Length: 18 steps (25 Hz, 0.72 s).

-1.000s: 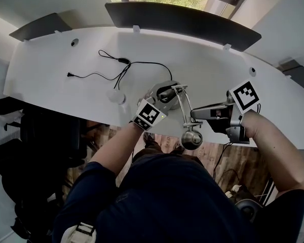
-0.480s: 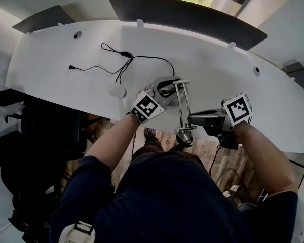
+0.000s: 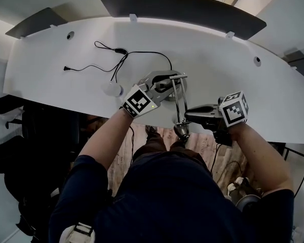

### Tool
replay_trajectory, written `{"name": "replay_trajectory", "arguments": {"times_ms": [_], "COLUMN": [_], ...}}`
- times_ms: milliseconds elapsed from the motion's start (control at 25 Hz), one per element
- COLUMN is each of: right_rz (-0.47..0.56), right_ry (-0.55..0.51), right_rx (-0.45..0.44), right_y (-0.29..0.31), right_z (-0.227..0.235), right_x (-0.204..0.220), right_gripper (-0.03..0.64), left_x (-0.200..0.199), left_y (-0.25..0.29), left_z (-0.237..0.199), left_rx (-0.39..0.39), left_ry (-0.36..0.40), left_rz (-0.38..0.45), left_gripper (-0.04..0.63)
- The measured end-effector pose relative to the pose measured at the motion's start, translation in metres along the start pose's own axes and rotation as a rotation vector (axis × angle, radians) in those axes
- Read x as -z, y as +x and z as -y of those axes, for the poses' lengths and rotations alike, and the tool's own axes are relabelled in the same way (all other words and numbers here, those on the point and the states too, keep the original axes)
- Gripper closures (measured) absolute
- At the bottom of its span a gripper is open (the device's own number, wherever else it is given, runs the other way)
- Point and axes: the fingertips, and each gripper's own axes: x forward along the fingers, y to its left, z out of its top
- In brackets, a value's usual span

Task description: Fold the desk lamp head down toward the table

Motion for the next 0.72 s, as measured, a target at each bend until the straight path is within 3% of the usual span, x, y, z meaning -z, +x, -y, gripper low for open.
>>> {"name": "replay_trajectory", "arguments": {"times_ms": [720], "right_rz": [0.113], "right_ry": [-0.261], "right_rx": [0.059], "right_y": [0.016], "right_z": [0.036], "right_x": [0.0], "right_gripper": [0.571], "left_x": [0.002], "left_y": [0.001], "left_z": [0.004], "left_rx": [0.14], "left_ry": [0.034], "left_rz": [0.033], "left_gripper": [0.483]}}
